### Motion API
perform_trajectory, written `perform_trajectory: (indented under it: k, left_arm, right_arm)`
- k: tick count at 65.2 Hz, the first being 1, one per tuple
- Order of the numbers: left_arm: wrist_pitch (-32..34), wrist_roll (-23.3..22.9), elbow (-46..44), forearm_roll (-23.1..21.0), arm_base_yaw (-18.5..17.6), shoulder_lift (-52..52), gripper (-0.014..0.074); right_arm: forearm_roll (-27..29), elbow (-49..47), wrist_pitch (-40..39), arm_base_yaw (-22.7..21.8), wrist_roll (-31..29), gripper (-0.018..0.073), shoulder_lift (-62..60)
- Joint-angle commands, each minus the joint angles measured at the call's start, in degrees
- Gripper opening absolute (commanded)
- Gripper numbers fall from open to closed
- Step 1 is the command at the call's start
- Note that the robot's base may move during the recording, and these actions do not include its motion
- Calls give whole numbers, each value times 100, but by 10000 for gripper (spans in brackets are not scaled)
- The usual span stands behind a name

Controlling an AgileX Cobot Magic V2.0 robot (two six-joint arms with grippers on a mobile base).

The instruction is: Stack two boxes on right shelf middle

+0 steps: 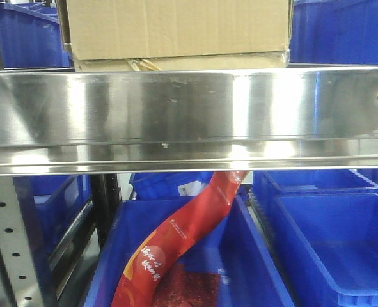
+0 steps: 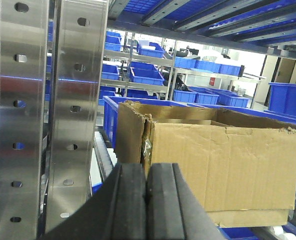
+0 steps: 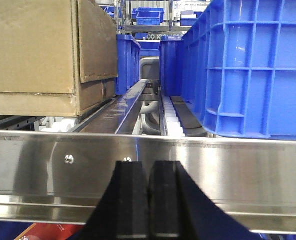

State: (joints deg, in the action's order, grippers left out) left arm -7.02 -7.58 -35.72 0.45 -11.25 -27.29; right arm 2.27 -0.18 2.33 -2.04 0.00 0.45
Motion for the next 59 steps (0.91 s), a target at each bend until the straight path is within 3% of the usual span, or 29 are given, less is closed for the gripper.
perform_trajectory:
  k: [1, 27, 39, 44, 59]
  left_arm:
    - [99, 9, 9, -12, 31, 14, -99]
    - [113, 9, 9, -12, 31, 14, -99]
    - [668, 9, 598, 235, 60, 172, -99]
    - [881, 9, 1114, 421, 190, 363, -99]
    - [766, 9, 2593, 384, 959, 1486, -99]
  right_arm:
    - [-51, 18, -63, -32, 0, -166, -45]
    - [-51, 18, -63, -32, 0, -166, -45]
    - [-51, 18, -63, -32, 0, -166, -45]
    - [-51, 18, -63, -32, 0, -166, -45]
    - [-51, 18, -63, -32, 0, -166, -45]
